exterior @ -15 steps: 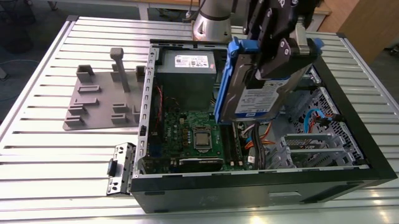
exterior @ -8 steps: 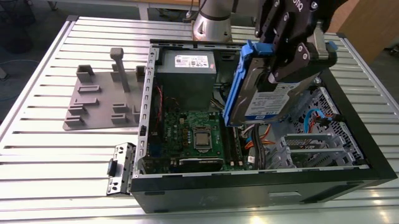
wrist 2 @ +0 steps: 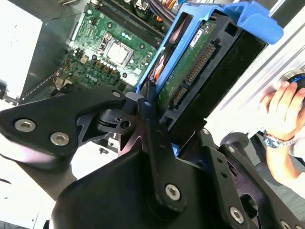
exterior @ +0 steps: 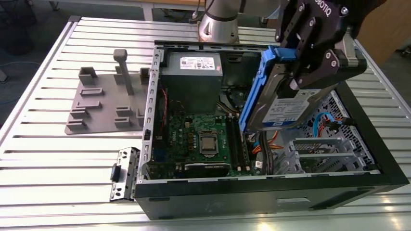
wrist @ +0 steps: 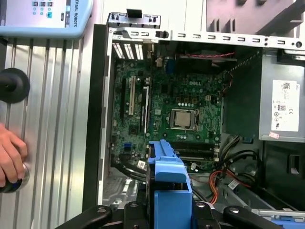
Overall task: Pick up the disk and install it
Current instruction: 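Pick up the disk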
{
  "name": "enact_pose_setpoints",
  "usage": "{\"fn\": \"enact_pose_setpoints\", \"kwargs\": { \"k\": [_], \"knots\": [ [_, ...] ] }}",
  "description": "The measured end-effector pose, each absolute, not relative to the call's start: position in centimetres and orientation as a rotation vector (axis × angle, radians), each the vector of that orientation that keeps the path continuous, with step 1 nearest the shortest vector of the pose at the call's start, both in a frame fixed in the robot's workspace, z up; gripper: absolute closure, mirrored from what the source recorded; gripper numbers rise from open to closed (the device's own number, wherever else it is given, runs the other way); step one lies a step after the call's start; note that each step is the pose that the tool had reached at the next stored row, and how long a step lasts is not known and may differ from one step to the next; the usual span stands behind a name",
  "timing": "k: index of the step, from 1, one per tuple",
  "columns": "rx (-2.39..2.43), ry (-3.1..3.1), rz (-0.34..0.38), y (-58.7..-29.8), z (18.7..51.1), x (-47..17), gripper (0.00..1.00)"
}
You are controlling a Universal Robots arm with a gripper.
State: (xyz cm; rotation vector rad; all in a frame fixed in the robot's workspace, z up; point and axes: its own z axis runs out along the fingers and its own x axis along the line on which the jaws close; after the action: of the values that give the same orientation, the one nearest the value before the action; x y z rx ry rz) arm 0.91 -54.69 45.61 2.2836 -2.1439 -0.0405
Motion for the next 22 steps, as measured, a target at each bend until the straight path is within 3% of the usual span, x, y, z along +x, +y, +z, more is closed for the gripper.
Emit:
{"fn": "enact_pose_setpoints", "kwargs": {
  "k": [22],
  "knots": [
    [2.283,-2.143,-0.042,-56.1,45.4,5.7,0.64]
  ]
}}
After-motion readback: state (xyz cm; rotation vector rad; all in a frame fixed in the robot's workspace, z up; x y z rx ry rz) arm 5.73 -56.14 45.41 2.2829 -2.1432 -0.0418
